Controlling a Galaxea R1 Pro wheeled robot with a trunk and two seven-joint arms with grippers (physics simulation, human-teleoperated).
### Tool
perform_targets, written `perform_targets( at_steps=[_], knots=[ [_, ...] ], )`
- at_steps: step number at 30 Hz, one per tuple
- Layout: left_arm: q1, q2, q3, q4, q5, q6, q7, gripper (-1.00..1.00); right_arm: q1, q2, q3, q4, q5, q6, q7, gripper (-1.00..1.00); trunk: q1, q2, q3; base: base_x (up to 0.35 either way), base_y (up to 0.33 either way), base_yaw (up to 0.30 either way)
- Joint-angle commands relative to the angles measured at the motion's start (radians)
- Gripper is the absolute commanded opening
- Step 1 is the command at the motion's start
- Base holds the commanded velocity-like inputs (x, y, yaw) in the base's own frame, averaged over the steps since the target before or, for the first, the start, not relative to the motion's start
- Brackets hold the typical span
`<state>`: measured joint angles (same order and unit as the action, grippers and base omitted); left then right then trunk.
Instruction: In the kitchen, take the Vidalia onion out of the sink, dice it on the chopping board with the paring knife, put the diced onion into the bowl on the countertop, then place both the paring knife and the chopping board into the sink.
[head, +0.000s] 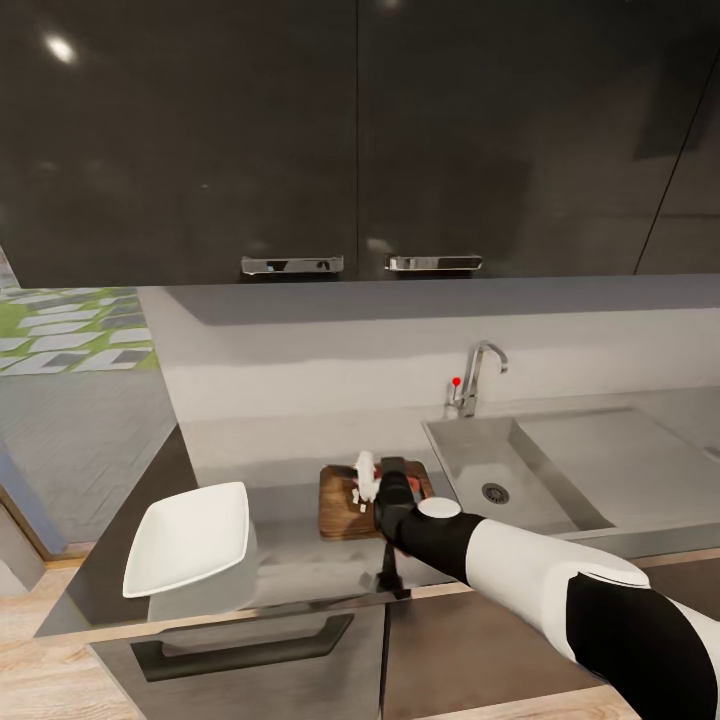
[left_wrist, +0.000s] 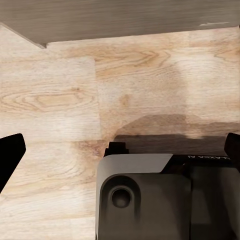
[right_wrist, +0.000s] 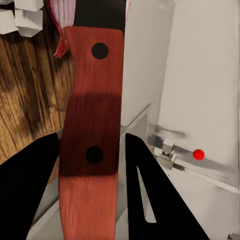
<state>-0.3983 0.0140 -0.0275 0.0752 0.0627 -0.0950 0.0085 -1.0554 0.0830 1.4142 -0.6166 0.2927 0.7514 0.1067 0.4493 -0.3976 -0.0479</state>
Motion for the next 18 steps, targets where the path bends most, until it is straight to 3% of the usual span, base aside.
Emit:
perform_targets(
  at_steps=[1, 8, 12, 18],
  knots=[
    [-0.002, 0.000, -0.003, 0.005, 0.006, -0.008, 0.001, 1.00, -0.002, 0.001, 0.003, -0.003, 0.012, 0.006, 0.003, -1.00, 0.001, -0.002, -0.002, 0.000, 0.000, 0.000],
    [-0.002, 0.000, -0.003, 0.005, 0.006, -0.008, 0.001, 1.00, -0.008, 0.003, -0.006, -0.041, 0.015, 0.012, -0.019, -1.00, 0.001, -0.002, -0.002, 0.000, 0.000, 0.000],
    [-0.002, -0.001, -0.003, 0.005, 0.006, -0.008, 0.001, 1.00, -0.012, 0.002, -0.030, -0.053, 0.019, 0.013, -0.021, -1.00, 0.001, -0.002, -0.002, 0.000, 0.000, 0.000],
    [-0.002, -0.002, -0.003, 0.005, 0.006, -0.007, 0.001, 1.00, -0.014, -0.006, -0.046, -0.059, 0.066, 0.018, -0.021, -1.00, 0.001, -0.002, -0.002, 0.000, -0.009, 0.000]
  ],
)
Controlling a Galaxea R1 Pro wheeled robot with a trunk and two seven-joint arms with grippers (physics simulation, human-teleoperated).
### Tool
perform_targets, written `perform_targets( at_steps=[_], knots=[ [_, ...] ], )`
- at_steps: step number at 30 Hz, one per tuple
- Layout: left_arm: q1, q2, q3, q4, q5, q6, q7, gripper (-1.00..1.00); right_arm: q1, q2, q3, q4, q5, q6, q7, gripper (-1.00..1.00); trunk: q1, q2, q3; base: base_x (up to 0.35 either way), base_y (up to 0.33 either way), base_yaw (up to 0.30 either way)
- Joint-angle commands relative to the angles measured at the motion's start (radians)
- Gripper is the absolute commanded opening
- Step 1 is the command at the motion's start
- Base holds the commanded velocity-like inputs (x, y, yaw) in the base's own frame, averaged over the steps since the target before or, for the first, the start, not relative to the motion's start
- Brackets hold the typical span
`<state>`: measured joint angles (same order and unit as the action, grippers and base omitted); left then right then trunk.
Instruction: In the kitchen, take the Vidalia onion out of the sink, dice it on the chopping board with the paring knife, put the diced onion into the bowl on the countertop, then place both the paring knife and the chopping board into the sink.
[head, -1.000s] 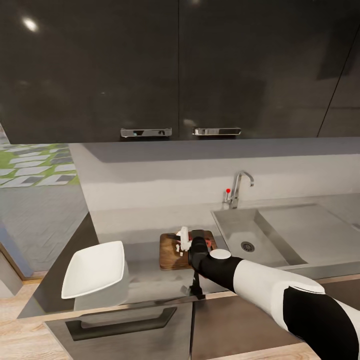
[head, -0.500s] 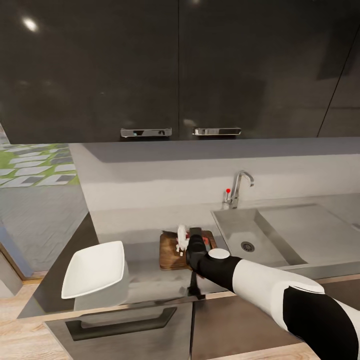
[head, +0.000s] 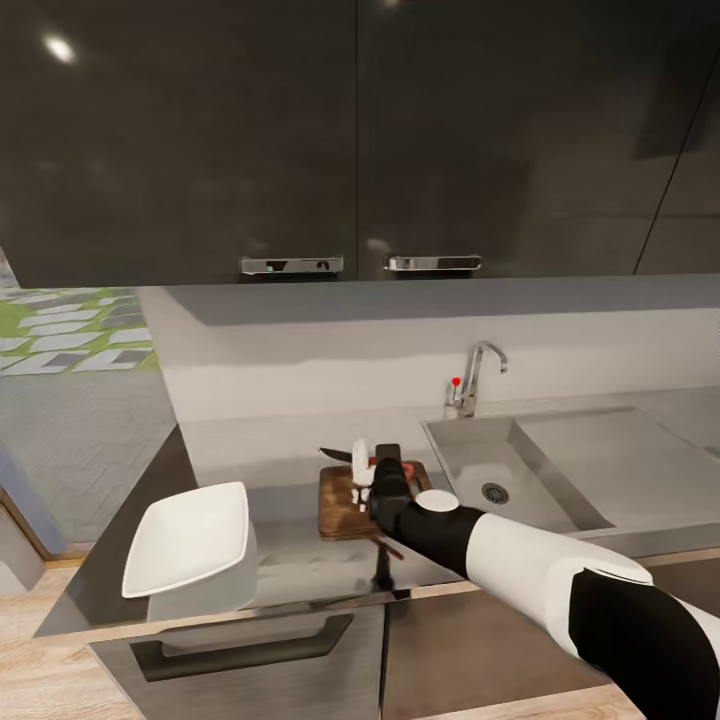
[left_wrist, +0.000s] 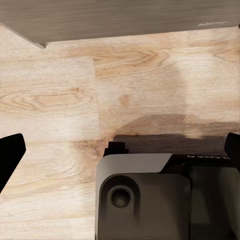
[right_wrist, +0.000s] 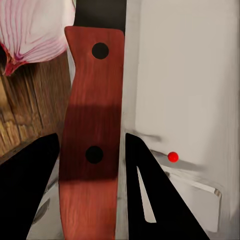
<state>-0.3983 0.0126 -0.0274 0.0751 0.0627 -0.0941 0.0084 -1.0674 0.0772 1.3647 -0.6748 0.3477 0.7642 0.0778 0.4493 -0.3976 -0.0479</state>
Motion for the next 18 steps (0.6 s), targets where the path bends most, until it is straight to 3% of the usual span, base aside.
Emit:
perform_targets(
  at_steps=[1, 11, 18],
  knots=[
    [-0.002, 0.000, -0.003, 0.005, 0.006, -0.008, 0.001, 1.00, -0.002, -0.001, 0.003, -0.001, 0.013, 0.006, 0.008, -1.00, 0.001, -0.002, -0.002, 0.000, -0.052, 0.000],
    [-0.002, 0.001, -0.003, 0.005, 0.006, -0.008, 0.001, 1.00, -0.002, 0.002, -0.002, 0.000, 0.020, 0.007, 0.010, -1.00, 0.001, -0.002, -0.002, 0.061, -0.191, 0.000],
    [-0.002, 0.001, -0.003, 0.005, 0.006, -0.009, 0.001, 1.00, -0.002, 0.007, -0.002, 0.014, 0.017, 0.007, 0.017, -1.00, 0.001, -0.002, -0.002, 0.018, -0.030, 0.000]
  ],
)
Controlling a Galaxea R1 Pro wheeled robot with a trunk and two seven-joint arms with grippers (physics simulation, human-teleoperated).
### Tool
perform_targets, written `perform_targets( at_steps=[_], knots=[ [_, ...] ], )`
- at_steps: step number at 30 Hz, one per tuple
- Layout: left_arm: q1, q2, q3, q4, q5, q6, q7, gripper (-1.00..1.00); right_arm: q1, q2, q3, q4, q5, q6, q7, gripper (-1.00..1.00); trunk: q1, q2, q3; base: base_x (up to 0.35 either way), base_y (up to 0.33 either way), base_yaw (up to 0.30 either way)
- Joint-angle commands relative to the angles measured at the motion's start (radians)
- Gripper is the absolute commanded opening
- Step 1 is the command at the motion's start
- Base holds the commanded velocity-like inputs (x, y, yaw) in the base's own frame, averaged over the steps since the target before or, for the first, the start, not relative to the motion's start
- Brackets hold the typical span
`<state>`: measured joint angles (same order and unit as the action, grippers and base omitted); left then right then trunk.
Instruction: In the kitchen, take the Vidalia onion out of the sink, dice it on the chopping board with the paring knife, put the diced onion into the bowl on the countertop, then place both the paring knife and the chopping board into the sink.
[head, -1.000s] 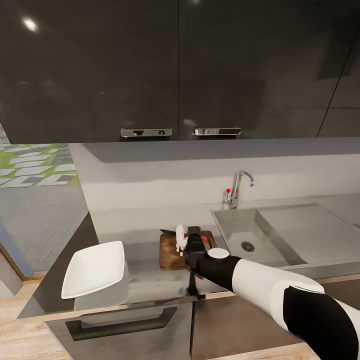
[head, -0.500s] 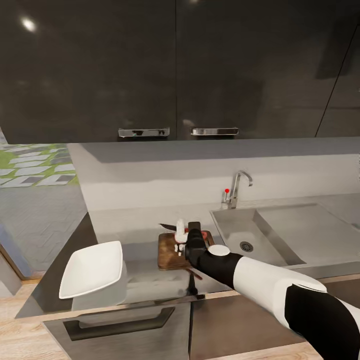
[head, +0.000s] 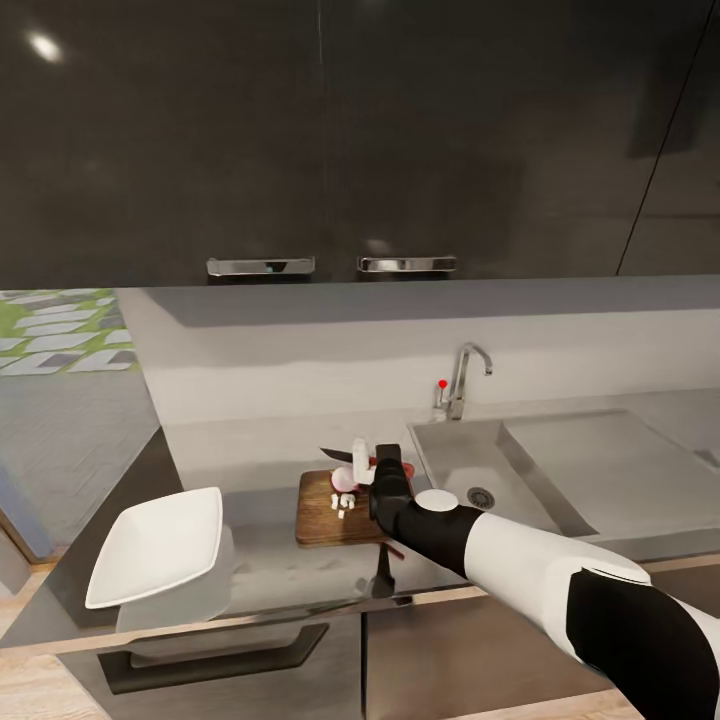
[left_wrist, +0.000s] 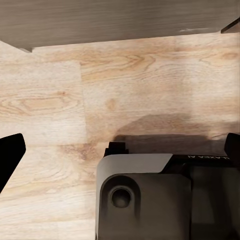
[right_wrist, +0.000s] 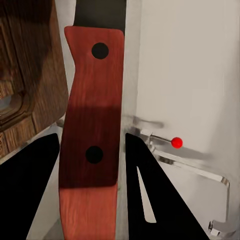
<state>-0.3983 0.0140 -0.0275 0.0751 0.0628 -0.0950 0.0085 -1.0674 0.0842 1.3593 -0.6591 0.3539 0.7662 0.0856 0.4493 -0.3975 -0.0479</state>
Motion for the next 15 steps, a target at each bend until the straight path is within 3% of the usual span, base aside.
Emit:
perform_targets(
  at_steps=[1, 15],
  knots=[
    [-0.002, 0.000, -0.003, 0.005, 0.006, -0.008, 0.001, 1.00, -0.002, 0.000, 0.005, 0.000, 0.011, 0.005, 0.010, -1.00, 0.001, -0.002, -0.002, 0.002, -0.004, 0.000],
    [-0.002, 0.000, -0.003, 0.005, 0.006, -0.008, 0.001, 1.00, -0.002, 0.035, 0.011, 0.006, 0.004, 0.003, 0.017, -1.00, 0.001, -0.002, -0.002, 0.000, 0.000, 0.000]
  ],
)
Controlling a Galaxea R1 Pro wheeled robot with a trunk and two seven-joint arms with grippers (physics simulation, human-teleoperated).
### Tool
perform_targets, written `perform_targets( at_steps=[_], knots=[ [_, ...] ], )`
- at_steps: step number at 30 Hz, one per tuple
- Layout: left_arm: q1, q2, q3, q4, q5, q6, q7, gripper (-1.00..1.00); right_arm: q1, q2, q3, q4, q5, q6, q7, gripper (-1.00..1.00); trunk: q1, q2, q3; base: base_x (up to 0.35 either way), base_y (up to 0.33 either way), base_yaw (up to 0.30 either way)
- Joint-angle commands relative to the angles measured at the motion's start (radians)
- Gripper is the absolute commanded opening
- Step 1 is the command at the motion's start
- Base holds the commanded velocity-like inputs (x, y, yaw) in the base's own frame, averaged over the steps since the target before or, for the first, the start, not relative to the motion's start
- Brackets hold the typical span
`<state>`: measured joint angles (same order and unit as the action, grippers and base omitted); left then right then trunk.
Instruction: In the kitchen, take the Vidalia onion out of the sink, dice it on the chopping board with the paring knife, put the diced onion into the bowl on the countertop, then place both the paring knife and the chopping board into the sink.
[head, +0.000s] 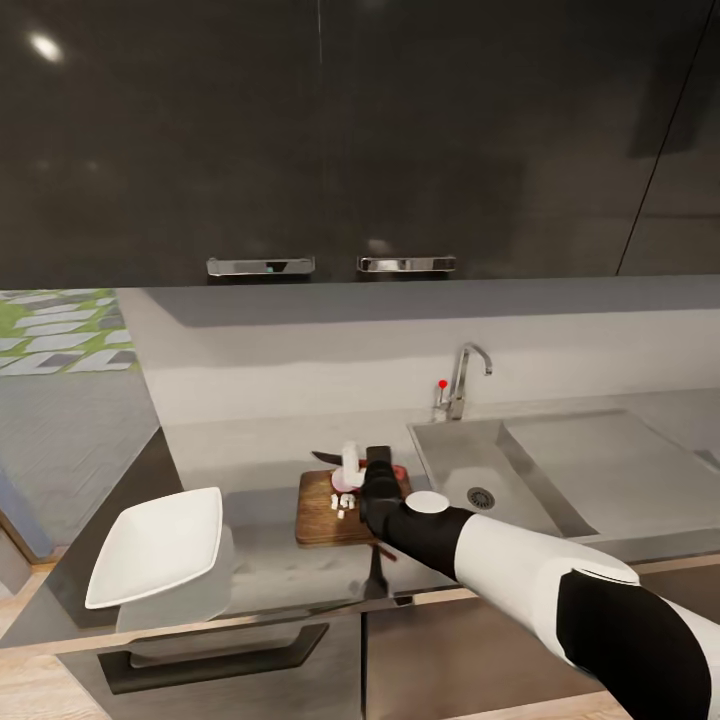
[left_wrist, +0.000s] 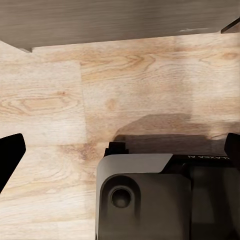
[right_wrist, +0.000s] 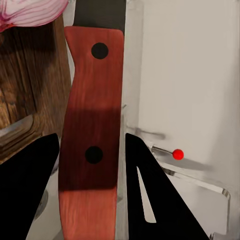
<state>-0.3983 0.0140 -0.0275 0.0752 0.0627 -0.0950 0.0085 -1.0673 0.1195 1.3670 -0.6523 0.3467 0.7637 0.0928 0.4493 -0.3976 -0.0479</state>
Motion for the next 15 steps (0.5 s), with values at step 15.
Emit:
perform_targets(
  at_steps=[15],
  knots=[
    [-0.002, 0.000, -0.003, 0.005, 0.006, -0.008, 0.001, 1.00, -0.002, 0.025, 0.005, 0.099, 0.012, -0.004, 0.100, -1.00, 0.001, -0.002, -0.002, 0.000, 0.000, 0.000]
  ],
)
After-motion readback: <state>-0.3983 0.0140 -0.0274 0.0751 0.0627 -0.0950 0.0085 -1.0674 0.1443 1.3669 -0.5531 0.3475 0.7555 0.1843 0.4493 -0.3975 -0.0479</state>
